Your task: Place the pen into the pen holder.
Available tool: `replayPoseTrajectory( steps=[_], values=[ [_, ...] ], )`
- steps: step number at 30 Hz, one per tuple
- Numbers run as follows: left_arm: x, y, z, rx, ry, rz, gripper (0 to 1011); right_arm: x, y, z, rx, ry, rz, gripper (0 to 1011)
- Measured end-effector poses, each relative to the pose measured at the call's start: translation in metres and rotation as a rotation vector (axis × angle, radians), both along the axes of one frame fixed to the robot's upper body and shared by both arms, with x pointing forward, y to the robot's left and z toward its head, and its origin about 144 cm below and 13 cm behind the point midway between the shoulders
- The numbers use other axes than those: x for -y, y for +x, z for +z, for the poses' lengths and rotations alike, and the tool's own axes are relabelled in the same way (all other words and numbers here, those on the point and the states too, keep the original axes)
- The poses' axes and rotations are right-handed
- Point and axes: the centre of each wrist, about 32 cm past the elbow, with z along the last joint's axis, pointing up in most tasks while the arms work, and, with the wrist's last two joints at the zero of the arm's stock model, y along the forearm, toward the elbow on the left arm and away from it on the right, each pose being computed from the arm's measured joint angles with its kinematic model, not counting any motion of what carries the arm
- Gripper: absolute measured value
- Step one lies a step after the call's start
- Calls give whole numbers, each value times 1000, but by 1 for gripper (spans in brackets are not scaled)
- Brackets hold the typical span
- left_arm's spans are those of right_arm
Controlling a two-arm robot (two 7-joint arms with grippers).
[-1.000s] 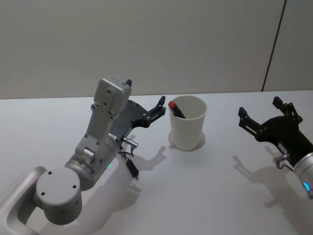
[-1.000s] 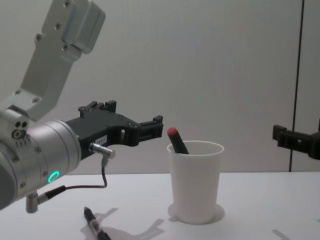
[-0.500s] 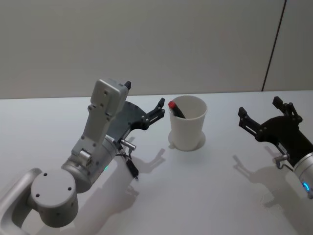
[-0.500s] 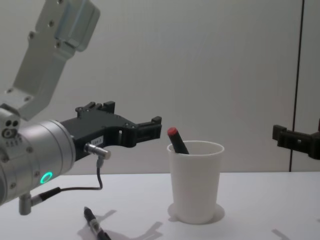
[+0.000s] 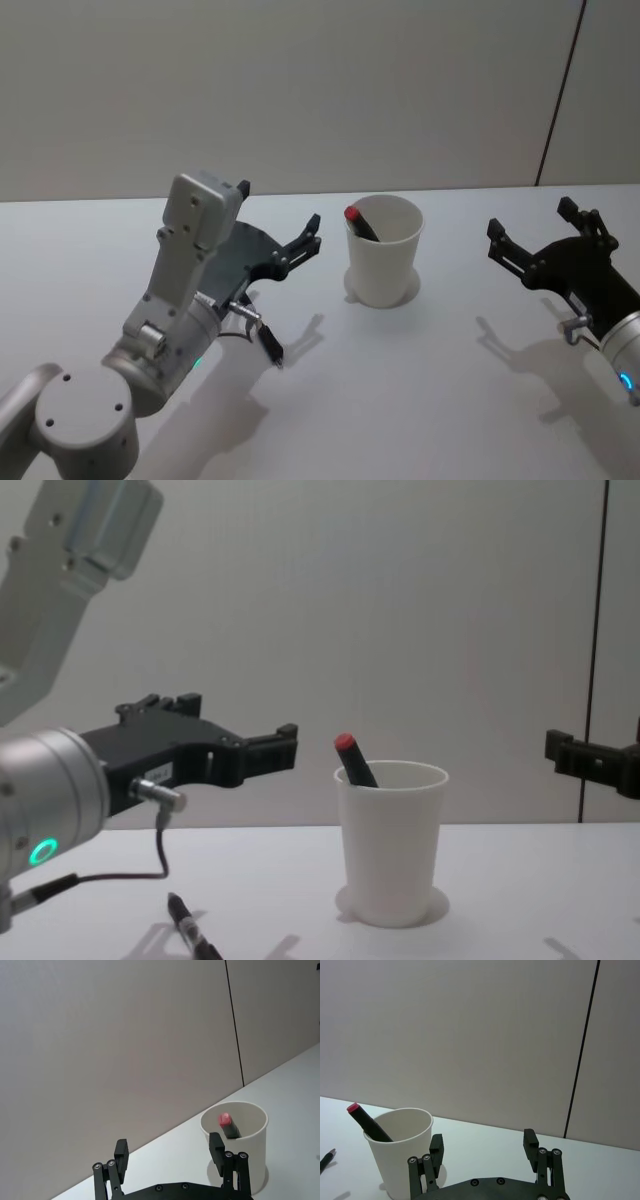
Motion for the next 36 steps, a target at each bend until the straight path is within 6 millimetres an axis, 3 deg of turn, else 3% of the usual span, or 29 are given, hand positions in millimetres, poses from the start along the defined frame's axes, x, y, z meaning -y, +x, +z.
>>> replayPoseTrajectory(
  steps=[16,36],
  values=[
    [-6,-26,2,-65,1,44,1001,0,0,0,0,0,0,1001],
    [2,-33,8,-220,-6,52,1001,0,0,0,0,0,0,1001]
  ],
)
